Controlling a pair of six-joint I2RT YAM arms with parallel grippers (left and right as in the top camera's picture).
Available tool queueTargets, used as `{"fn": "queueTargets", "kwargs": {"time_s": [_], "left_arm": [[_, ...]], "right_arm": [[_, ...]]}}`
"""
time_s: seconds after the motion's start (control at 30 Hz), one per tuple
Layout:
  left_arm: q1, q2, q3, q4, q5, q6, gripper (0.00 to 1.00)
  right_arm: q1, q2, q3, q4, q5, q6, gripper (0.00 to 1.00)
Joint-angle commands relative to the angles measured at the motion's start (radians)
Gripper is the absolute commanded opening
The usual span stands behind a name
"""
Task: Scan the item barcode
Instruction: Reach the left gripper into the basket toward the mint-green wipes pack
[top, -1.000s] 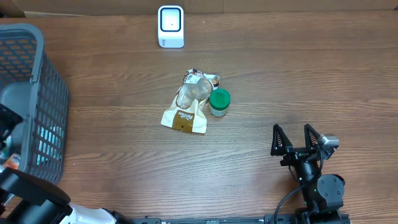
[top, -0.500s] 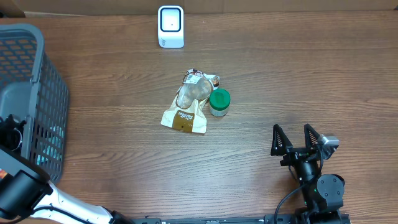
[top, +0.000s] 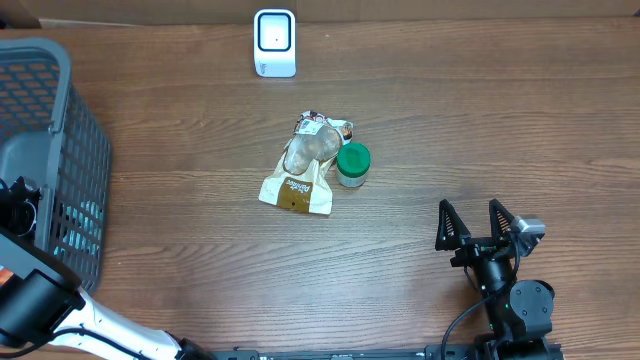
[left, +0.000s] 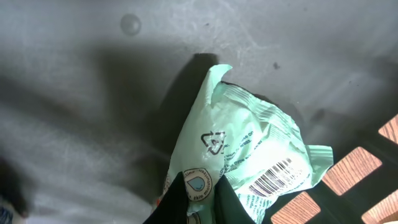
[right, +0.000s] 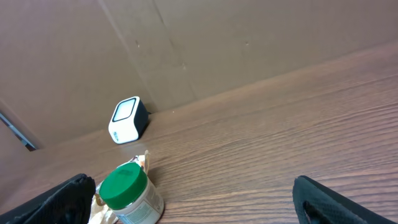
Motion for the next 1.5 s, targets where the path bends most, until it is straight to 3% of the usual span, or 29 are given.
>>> {"fn": "queueTargets", "kwargs": {"time_s": [0.0, 0.2, 0.4, 0.53, 0.7, 0.8, 0.93, 0.97, 1.03, 1.07, 1.17, 1.27, 1.47], "left_arm": [[-0.013, 0.043, 0.048, -0.059, -0.077, -0.051, 0.04], [-0.019, -0.08, 0.307, -0.173, -0.083, -0.155, 0.04], [-0.083, -0.333, 0.559, -0.201, 0.049, -0.226, 0.04], [-0.231, -0.509, 0.595, -0.206, 0.062, -0.221, 0.04], [-0.428, -0.584, 0.595, -0.24, 0.058, -0.22, 0.04], [-0.542, -0.574, 0.587, -0.281, -0.066, -0.229, 0.04], [-0.558, -0.555, 0.549, -0.295, -0.293, -0.365, 0.05], [-0.544, -0.552, 0.542, -0.294, -0.314, -0.377, 0.14], [-0.504, -0.543, 0.537, -0.29, -0.33, -0.383, 0.4], [-0.475, -0.54, 0.537, -0.286, -0.33, -0.383, 0.59], [-0.394, -0.526, 0.537, -0.275, -0.341, -0.381, 0.81], [-0.285, -0.484, 0.537, -0.285, -0.365, -0.379, 0.85], [-0.072, -0.312, 0.535, -0.315, -0.3, -0.383, 0.76]], "right_arm": [[-0.003, -0.009, -0.01, 0.007, -0.005, -0.005, 1.0], [-0.003, -0.009, -0.01, 0.007, -0.005, -0.005, 1.0], [-0.003, -0.009, -0.01, 0.007, -0.005, -0.005, 1.0], [-0.003, -0.009, -0.01, 0.007, -0.005, -0.005, 1.0], [-0.003, -0.009, -0.01, 0.007, -0.005, -0.005, 1.0], [-0.003, -0.009, -0.01, 0.007, -0.005, -0.005, 1.0], [-0.003, -0.009, -0.01, 0.007, -0.005, -0.005, 1.0], [-0.003, -0.009, -0.01, 0.007, -0.005, -0.005, 1.0], [-0.003, -0.009, -0.01, 0.007, -0.005, -0.005, 1.0], [-0.003, -0.009, -0.01, 0.007, -0.005, -0.005, 1.0], [-0.003, -0.009, -0.01, 0.007, -0.005, -0.005, 1.0], [-0.003, -0.009, -0.01, 0.007, -0.005, -0.005, 1.0], [-0.003, -0.009, -0.01, 0.007, -0.005, -0.005, 1.0]]}}
